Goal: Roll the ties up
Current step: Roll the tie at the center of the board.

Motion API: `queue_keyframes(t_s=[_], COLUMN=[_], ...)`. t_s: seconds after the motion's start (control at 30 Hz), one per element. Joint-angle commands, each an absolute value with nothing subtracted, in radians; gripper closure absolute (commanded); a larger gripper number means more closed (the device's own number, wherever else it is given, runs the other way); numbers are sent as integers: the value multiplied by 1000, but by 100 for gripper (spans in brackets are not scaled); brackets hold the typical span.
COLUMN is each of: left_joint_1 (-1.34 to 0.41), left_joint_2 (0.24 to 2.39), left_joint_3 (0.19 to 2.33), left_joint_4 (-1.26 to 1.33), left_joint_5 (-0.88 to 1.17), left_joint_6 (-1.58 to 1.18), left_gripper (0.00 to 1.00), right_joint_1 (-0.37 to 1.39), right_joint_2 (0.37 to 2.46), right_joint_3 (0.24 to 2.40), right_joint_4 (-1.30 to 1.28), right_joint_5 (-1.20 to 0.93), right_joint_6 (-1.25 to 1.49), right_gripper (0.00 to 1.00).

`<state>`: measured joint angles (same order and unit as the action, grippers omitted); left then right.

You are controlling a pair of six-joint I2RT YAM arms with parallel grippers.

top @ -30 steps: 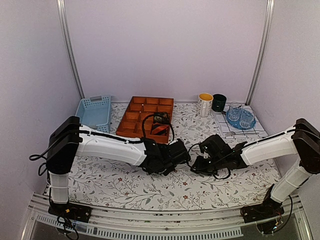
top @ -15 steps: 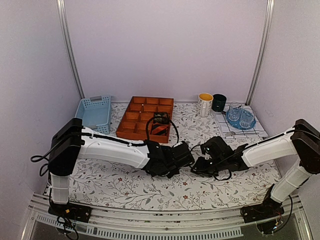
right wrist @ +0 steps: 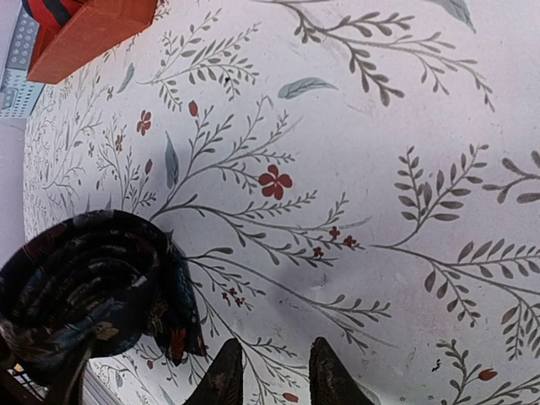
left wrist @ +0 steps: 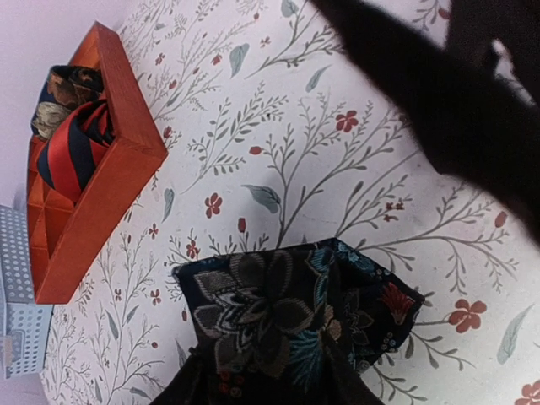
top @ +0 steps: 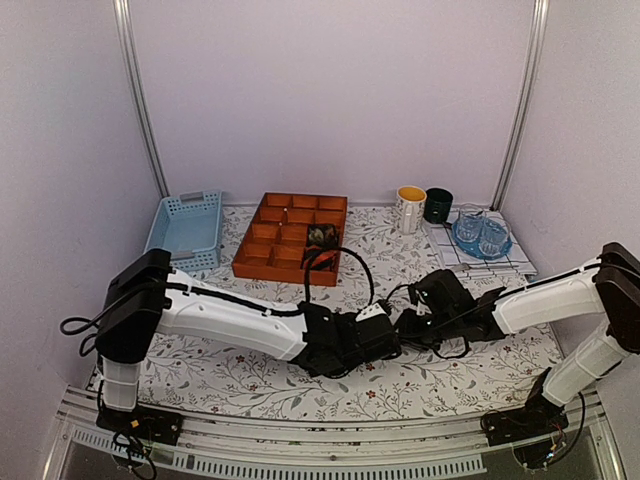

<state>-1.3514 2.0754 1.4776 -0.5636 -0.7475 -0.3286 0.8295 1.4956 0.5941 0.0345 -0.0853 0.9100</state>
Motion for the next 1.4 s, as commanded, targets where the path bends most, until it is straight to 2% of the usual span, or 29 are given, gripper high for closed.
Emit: queue_keyframes(t_s=[0.0, 0.3, 0.5, 0.9, 0.97, 1.37], left_joint_1=[-1406, -1479, -1494, -1460, -1453, -1377], left_joint_2=[2133, 2229, 2209, 2060, 2030, 1827], left_joint_3=[1525, 1572, 1551, 1480, 1462, 1331], left_joint_4=[-575, -598, -583, -543, -534, -475], left_joint_5=[-804, -864, -827, -752, -743, -640], left_joint_6=[-303, -265, -280, -316, -325, -398], left_gripper=[66, 63, 42, 10, 0, 0], right_joint_1=[797, 755, 747, 747, 747, 746], right_joint_2=[1381, 1327, 1309, 1284, 1283, 1251], right_joint_3=[576, 546, 541, 546, 546, 566], right_joint_4=[12, -16, -26, -47, -49, -57], right_joint_5=[-58, -34, -34, -35, -38, -59], right_joint_6=[920, 922, 920, 918, 919, 903], right_gripper=[73, 72, 71, 70, 70, 68])
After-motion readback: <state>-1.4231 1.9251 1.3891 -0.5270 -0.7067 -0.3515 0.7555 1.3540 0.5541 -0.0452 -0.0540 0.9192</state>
